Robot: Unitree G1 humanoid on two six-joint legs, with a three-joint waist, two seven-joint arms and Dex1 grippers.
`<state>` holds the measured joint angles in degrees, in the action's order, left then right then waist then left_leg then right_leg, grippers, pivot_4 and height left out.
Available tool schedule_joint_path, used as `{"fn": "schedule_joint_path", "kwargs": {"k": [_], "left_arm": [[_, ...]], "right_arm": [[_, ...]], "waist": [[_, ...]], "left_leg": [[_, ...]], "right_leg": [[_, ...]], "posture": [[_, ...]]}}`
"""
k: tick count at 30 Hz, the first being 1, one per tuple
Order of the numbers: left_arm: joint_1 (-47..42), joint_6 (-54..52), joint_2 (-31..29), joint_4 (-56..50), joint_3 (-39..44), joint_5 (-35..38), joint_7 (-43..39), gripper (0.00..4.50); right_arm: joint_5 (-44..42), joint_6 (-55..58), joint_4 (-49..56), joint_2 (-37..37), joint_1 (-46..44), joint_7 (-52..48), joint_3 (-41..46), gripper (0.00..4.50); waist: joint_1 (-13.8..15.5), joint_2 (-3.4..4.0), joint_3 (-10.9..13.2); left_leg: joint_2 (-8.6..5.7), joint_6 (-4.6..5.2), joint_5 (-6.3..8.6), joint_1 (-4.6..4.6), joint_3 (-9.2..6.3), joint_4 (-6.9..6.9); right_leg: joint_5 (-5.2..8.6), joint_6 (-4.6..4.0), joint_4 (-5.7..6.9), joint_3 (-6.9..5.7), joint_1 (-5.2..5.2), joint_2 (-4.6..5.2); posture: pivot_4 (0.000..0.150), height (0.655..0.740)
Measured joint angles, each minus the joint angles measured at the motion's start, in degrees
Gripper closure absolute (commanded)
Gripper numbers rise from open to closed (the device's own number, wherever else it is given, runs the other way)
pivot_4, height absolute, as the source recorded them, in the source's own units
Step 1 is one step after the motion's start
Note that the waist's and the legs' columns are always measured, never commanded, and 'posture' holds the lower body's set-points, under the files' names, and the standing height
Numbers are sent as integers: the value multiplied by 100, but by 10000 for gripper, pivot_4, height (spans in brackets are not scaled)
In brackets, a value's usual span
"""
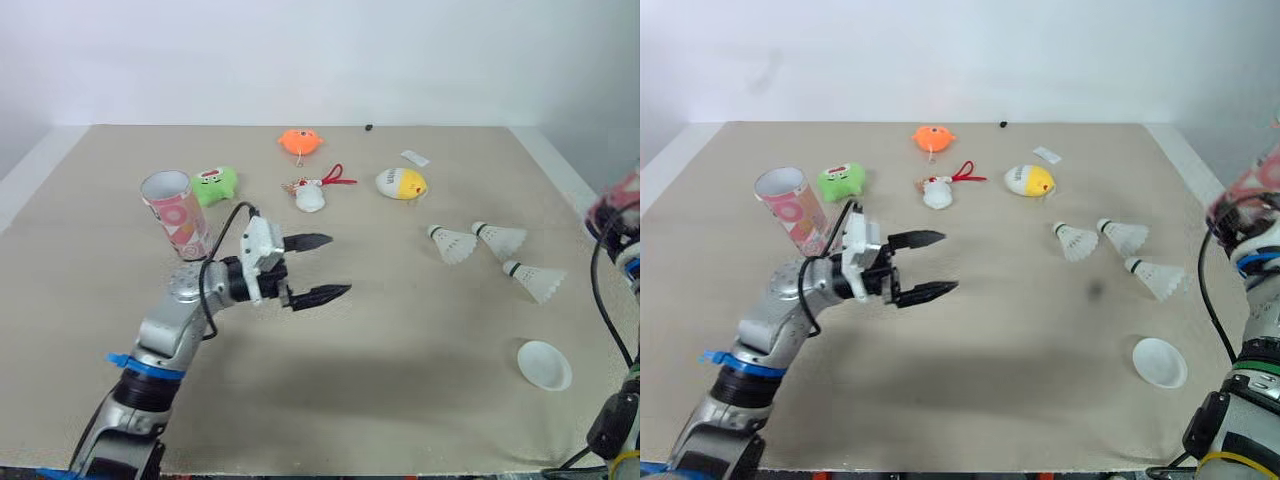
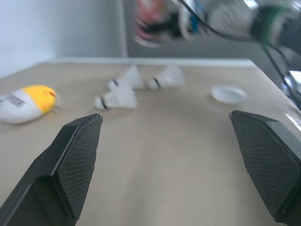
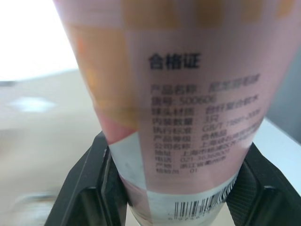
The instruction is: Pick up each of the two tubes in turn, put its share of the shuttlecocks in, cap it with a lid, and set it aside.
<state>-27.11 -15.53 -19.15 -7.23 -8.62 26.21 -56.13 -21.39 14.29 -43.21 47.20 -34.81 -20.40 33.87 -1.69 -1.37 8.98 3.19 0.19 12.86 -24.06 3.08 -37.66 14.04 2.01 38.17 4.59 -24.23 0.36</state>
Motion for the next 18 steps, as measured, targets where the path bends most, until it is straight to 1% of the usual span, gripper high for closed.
{"fn": "schedule_joint_path", "kwargs": {"k": [3, 6, 10, 14, 18], "left_arm": [[-166, -254, 143, 17, -15, 8, 216, 0], [-192, -409, 193, 16, -41, 48, 229, 0], [-203, -580, 232, -16, -57, 78, 234, 0], [-204, -623, 237, -53, -58, 79, 236, 0], [-204, -627, 241, -59, -60, 78, 240, 0]], "right_arm": [[83, -359, -772, 11, -56, 168, 4, 20338], [150, -552, -1235, 10, -90, 196, -36, 20338], [157, -667, -1633, -13, -161, 206, -95, 20338], [160, -691, -1805, -17, -164, 185, -192, 20338], [169, -697, -1858, -11, -167, 166, -226, 3962]], "waist": [[-54, 5, -1], [-86, 8, -1], [-90, 9, -1], [-90, 9, -1], [-90, 8, -1]], "left_leg": [[-4, 0, 0, 4, 2, 1], [-10, -1, -1, 5, 2, 1], [-13, -2, -3, 6, 2, 1], [-15, -3, -3, 6, 1, 1], [-16, -3, -3, 15, -2, 0]], "right_leg": [[-4, 7, 0, 6, 3, 2], [-5, 12, -1, 12, 4, 4], [-6, 15, -1, 15, 5, 5], [-5, 17, -1, 15, 7, 6], [-4, 19, -3, 15, 19, 6]], "posture": [[1500, 7323], [1500, 7323], [1500, 7323], [1500, 7323], [1500, 7323]]}}
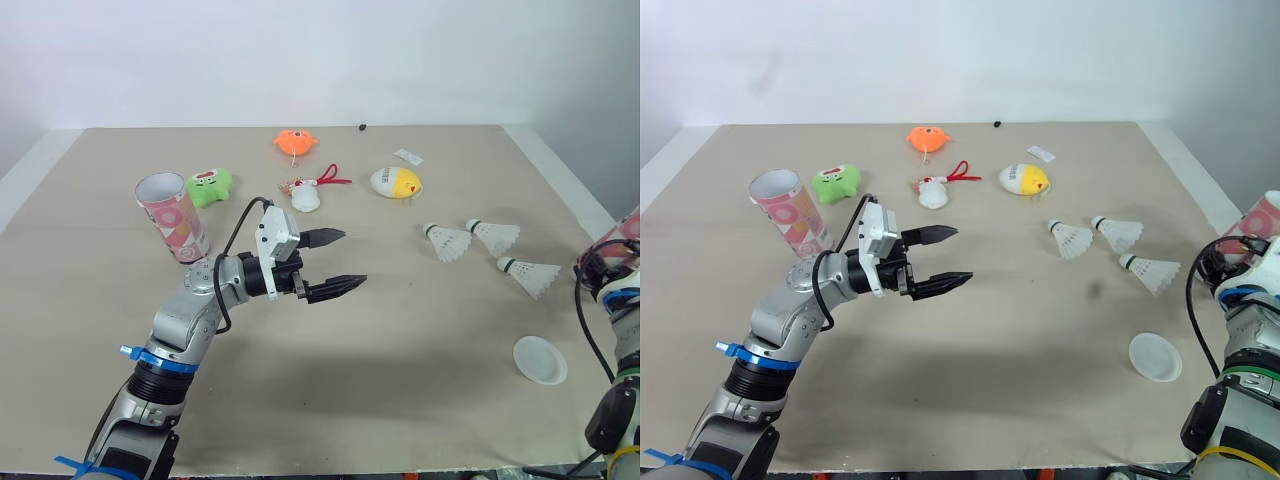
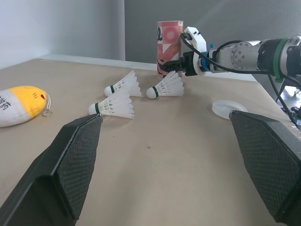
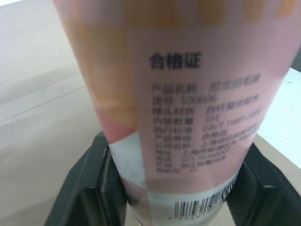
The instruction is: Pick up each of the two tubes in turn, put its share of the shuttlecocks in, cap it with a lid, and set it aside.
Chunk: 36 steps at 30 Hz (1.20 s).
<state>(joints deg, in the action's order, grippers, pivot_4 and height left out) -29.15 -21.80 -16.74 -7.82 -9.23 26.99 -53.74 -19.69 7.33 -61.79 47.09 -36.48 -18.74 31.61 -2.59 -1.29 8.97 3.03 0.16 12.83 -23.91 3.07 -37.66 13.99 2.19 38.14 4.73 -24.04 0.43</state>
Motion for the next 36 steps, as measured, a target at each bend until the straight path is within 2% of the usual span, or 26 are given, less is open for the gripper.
{"fn": "schedule_joint_path", "kwargs": {"k": [1, 14, 21, 30, 36], "left_arm": [[0, 0, 2, 0, -1, -1, 1, 0], [-61, 12, 74, 1, -23, -7, 85, 0], [-70, 56, 201, 47, -42, -7, 84, 0], [-77, 138, 213, 158, -38, -8, 59, 0], [-72, 168, 171, 231, 16, 1, -14, 0]], "right_arm": [[5, 31, -42, 0, 0, -8, -17, 1395], [-50, 383, -110, 144, 33, -244, 3, 1395], [-218, 725, 248, 342, 465, -459, 67, 1395], [-662, 1566, 1398, 486, 1284, -851, 460, 1395], [-1338, 2652, 2855, 491, 2324, -1640, 780, 1395]], "waist": [[0, 0, 0], [-1, 1, 1], [-1, 0, 1], [-1, 1, 2], [2, 3, 1]], "left_leg": [[-1, 0, 0, 6, 0, 0], [-9, 0, 0, 20, 2, 0], [-13, 0, 0, 28, 1, 0], [-18, 1, 1, 64, -2, 6], [-18, 1, 1, 64, -5, 9]], "right_leg": [[1, 1, -1, 0, 6, 0], [12, 25, -1, 14, 21, 2], [13, 28, -4, 18, 31, 2], [31, 57, -8, 24, 69, 2], [35, 58, -8, 25, 69, 0]], "posture": [[1500, 7323], [1500, 7323], [1500, 7323], [1500, 7323], [1500, 7323]]}}
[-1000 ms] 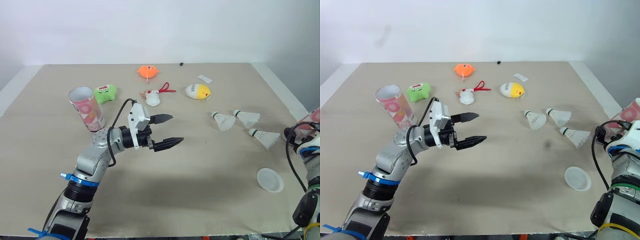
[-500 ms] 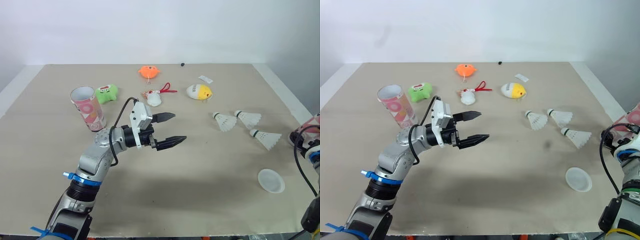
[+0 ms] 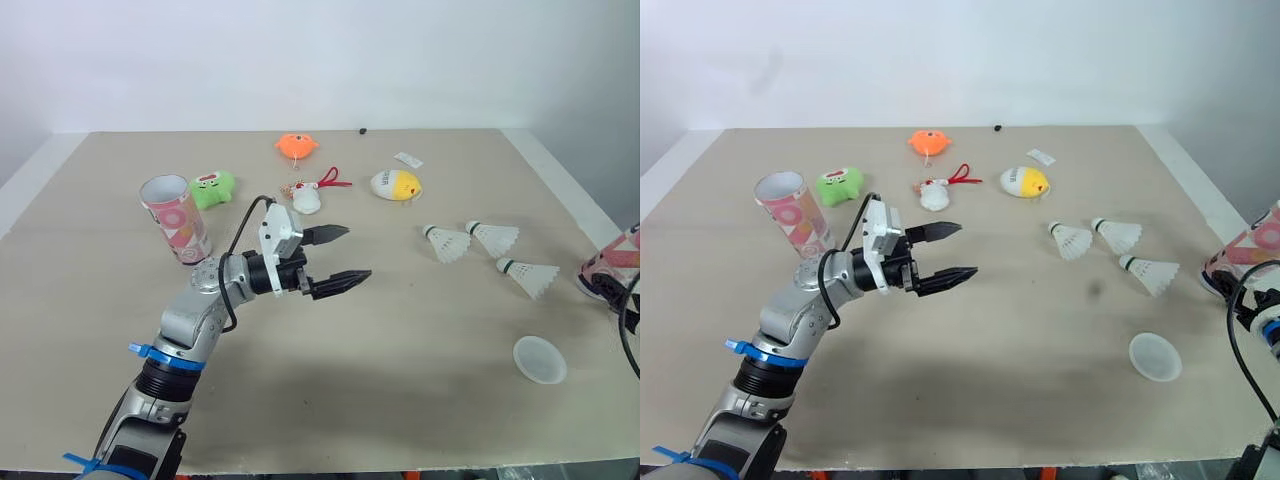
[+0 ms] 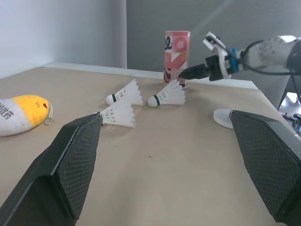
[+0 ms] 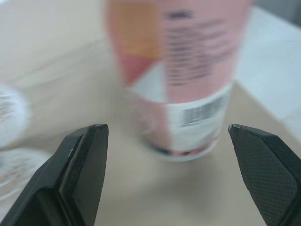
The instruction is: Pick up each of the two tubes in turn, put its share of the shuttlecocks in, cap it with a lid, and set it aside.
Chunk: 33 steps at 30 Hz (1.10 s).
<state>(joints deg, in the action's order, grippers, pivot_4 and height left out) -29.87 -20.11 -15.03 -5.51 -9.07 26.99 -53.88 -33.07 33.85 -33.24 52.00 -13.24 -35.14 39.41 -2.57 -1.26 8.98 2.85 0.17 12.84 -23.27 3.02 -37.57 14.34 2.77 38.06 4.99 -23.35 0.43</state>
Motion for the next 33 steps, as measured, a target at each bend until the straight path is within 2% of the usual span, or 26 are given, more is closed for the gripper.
{"fn": "schedule_joint_path", "kwargs": {"k": [4, 9, 14, 19, 21, 26, 29, 33], "left_arm": [[84, -35, -183, -19, 22, 8, -51, 0], [598, -462, -727, -254, 128, 150, -110, 0], [1162, -885, -1126, -782, 545, 488, 43, 0], [1583, -1109, -1111, -1065, 1105, 562, 803, 0], [1910, -1137, -1050, -1285, 1375, 561, 1258, 0], [2688, -1150, -813, -1885, 1878, 542, 2124, 0], [3296, -1151, -582, -2319, 2258, 530, 2775, 0], [3774, -1054, -473, -2449, 2529, 384, 3195, 0]], "right_arm": [[-342, 580, 778, 48, 757, -584, 215, 1395], [-611, 933, 1871, 143, 1757, -1246, 678, 1395], [-1085, 875, 3786, -23, 2149, -1998, 412, 1395], [-1451, 817, 5368, -282, 1610, -2211, -944, 1395], [-1468, 768, 5593, -586, 853, -2137, -1752, 1395], [-1034, 523, 5249, -1305, -372, -1928, -3015, 1395], [-692, 247, 4672, -1713, -834, -1818, -3399, 1395], [-396, -8, 4292, -1865, -999, -1818, -3566, 1395]], "waist": [[1, 1, 0], [-20, 1, 1], [-32, -3, 2], [-6, -15, 10], [-1, -35, 17], [-13, -55, 26], [20, -60, 29], [96, -61, 29]], "left_leg": [[-1, 0, 0, -1, 0, 0], [2, 3, 3, 2, -1, 6], [9, 3, 2, 13, -10, 5], [12, 5, -1, 10, -13, 4], [10, 3, 1, 6, -13, 3], [11, -17, 12, -4, -14, 5], [9, -30, 21, -10, -13, 5], [-8, -37, 28, -15, -12, 6]], "right_leg": [[3, 3, -1, 0, 1, 1], [6, 0, 0, 1, -2, 0], [0, -11, 1, 1, 0, -11], [1, -25, 1, -2, -2, -12], [1, -19, -2, 1, -4, -4], [2, -13, -2, 13, -17, 0], [2, -40, -2, 1, -17, 9], [15, -36, -2, -10, -16, 27]], "posture": [[1500, 7323], [1500, 7323], [1500, 7323], [1500, 7323], [1500, 7323], [1500, 7323], [1500, 7323], [1500, 7323]]}}
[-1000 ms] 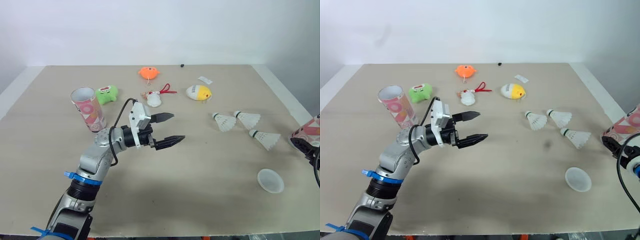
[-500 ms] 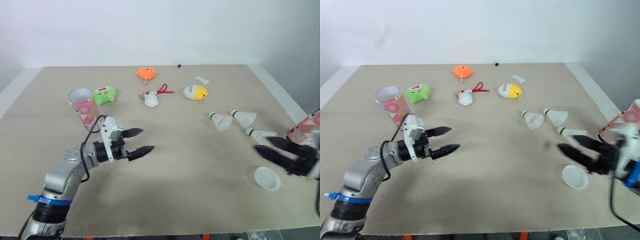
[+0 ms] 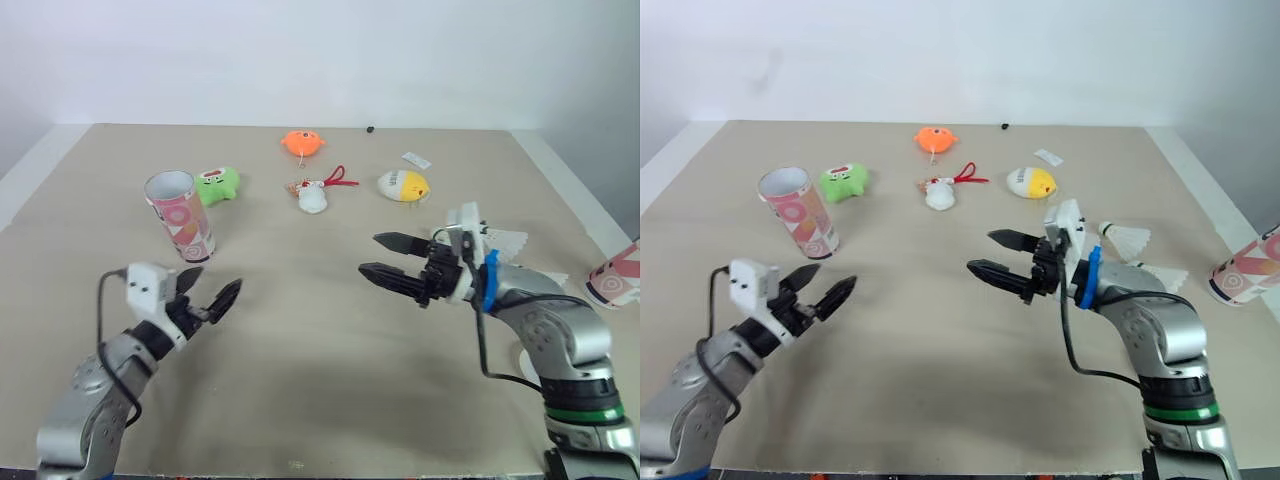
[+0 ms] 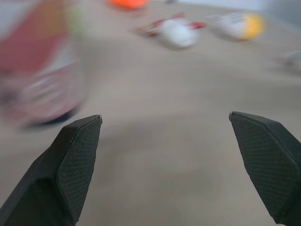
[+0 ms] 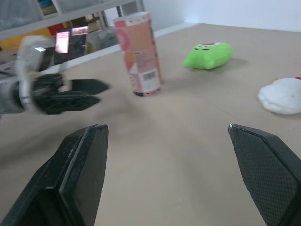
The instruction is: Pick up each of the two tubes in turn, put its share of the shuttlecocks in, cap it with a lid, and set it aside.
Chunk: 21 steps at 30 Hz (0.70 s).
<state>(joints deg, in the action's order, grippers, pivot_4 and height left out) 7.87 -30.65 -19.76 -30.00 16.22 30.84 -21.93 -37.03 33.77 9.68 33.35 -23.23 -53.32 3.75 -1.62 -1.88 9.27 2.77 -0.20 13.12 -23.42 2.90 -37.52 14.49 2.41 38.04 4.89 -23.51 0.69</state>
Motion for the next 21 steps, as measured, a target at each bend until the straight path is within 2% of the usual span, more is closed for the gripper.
{"fn": "schedule_joint_path", "kwargs": {"k": [7, 13, 21], "left_arm": [[-164, 347, 59, 518, 235, -327, 390, 0], [-949, 472, -32, 1468, 188, -563, 389, 0], [-1934, 595, -373, 2813, -174, -855, 2, 0]], "right_arm": [[190, -244, -158, -213, 109, 47, -144, 1395], [190, -304, 83, -271, 426, 244, -96, 1395], [72, -243, 713, -222, 925, 606, 271, 1395]], "waist": [[20, -2, 1], [27, -5, 1], [28, -9, 2]], "left_leg": [[-5, 1, -1, 5, 0, -3], [-2, 1, -2, 4, -4, -3], [-2, -1, 0, 2, -5, -2]], "right_leg": [[-3, 1, 1, -6, 4, 3], [-3, -2, 3, -8, 5, -6], [-1, -2, 3, -10, 4, -7]], "posture": [[1500, 7323], [1500, 7323], [1500, 7323]]}}
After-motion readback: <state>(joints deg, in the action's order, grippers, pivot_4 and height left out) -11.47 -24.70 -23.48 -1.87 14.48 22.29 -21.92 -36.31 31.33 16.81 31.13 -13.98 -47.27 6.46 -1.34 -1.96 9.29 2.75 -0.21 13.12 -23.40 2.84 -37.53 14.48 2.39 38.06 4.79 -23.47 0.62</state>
